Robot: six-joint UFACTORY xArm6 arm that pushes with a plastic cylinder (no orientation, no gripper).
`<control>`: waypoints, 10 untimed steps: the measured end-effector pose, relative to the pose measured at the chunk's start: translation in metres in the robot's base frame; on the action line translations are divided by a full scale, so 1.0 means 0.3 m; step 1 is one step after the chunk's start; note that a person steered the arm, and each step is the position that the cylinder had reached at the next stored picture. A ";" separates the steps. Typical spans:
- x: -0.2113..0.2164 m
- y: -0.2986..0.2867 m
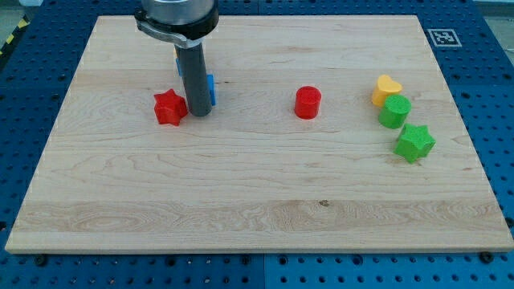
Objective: Slide the red circle above the yellow hexagon
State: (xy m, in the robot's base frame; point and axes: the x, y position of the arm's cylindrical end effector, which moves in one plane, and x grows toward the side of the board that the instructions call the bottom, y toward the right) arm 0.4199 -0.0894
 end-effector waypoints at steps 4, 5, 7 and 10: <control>0.080 0.549; 0.007 0.549; -0.168 0.595; -0.349 0.697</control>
State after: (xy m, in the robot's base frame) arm 0.3153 0.1197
